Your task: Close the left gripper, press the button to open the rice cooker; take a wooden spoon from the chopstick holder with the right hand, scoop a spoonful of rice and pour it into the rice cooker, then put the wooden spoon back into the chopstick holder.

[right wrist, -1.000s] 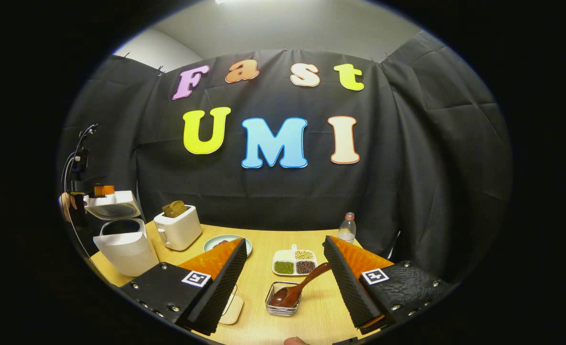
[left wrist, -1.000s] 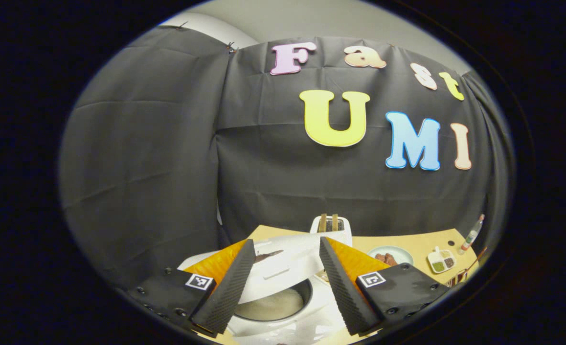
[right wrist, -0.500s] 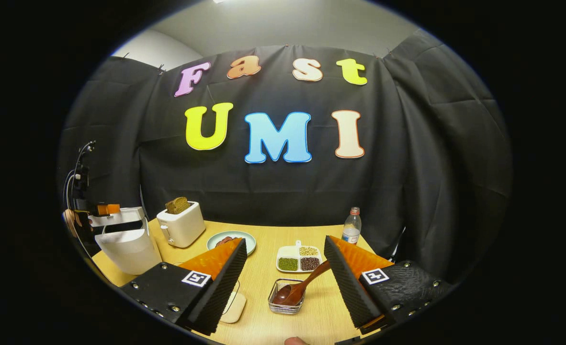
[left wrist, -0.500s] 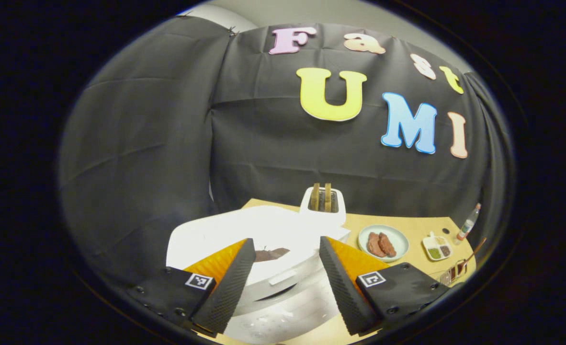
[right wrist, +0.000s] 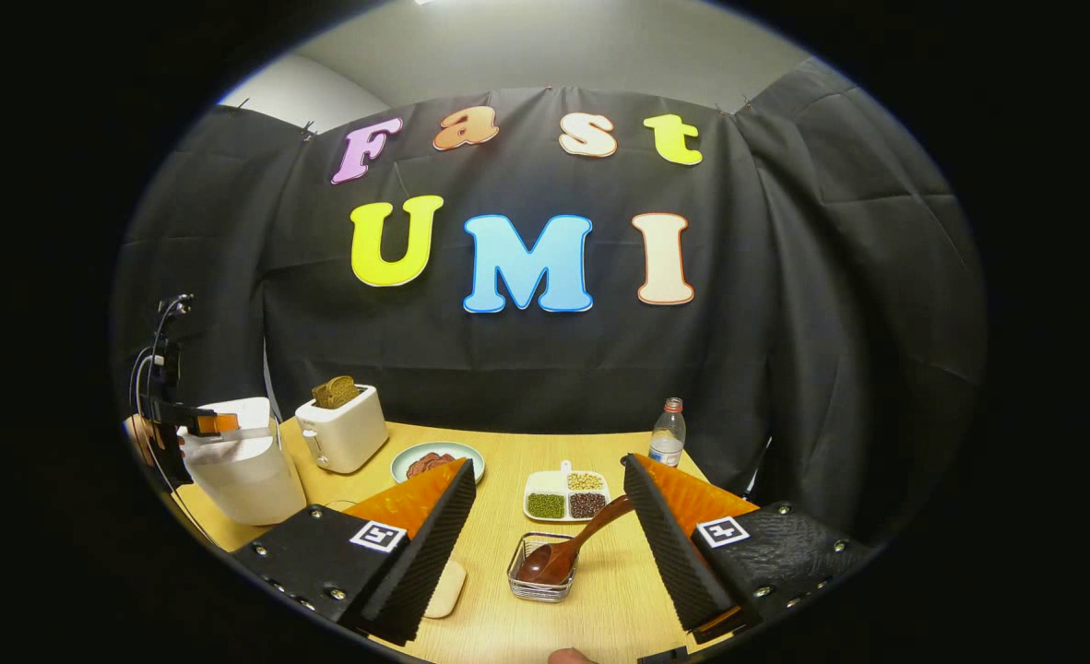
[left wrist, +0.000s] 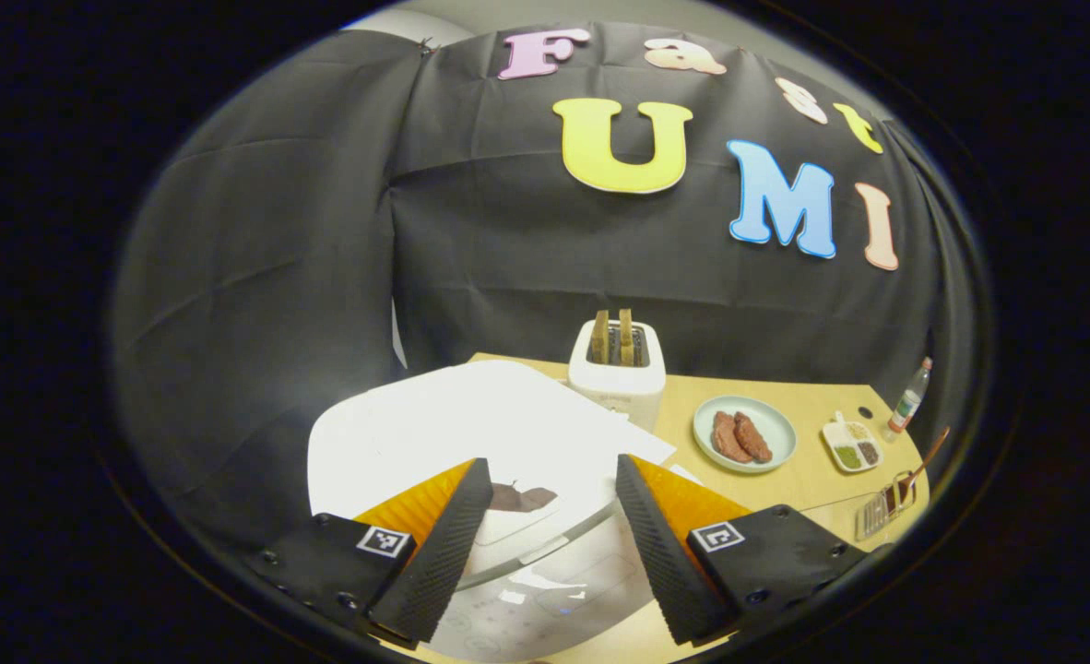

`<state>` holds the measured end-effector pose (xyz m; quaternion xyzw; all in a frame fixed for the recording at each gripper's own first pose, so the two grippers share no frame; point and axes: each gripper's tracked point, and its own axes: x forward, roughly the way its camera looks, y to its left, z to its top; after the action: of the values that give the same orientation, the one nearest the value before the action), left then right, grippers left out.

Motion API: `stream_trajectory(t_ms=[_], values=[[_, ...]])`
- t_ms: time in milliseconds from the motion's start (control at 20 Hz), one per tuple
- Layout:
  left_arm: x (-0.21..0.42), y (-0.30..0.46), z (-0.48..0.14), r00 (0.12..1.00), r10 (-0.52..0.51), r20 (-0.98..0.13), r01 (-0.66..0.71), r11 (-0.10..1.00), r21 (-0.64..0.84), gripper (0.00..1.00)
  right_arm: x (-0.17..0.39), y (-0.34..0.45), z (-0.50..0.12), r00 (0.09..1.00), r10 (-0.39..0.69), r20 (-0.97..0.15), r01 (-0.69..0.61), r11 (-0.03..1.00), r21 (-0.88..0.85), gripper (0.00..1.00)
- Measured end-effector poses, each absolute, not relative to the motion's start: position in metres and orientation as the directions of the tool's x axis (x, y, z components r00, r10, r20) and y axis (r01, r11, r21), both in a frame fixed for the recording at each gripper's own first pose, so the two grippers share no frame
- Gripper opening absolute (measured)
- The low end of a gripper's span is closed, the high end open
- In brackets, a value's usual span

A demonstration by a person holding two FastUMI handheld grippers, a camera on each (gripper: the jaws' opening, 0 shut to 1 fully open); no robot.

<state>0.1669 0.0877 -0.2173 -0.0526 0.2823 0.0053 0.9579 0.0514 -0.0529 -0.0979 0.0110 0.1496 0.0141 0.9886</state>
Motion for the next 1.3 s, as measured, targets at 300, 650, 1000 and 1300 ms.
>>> stream_trajectory(t_ms=[300,650,1000,1300], values=[[0.167,0.085,-0.228,0.828,-0.025,-0.56,-0.056,0.99,-0.127,0.95,0.048,-0.052,-0.097,0.956,0.019,-0.294,-0.018,1.0,0.003,0.99],[0.166,0.086,-0.219,0.865,-0.002,-0.502,-0.068,0.99,-0.12,0.95,0.048,-0.028,-0.087,0.958,0.051,-0.281,-0.043,0.998,0.036,0.99],[0.146,0.078,-0.111,0.956,-0.007,-0.293,0.007,1.0,0.0,0.95,0.065,0.005,-0.048,0.978,0.115,-0.176,-0.111,0.993,0.036,0.99],[0.083,0.064,-0.015,0.995,0.0,-0.099,-0.002,1.0,-0.019,1.0,0.045,0.022,-0.01,0.987,0.146,-0.065,-0.144,0.989,0.039,0.98]])
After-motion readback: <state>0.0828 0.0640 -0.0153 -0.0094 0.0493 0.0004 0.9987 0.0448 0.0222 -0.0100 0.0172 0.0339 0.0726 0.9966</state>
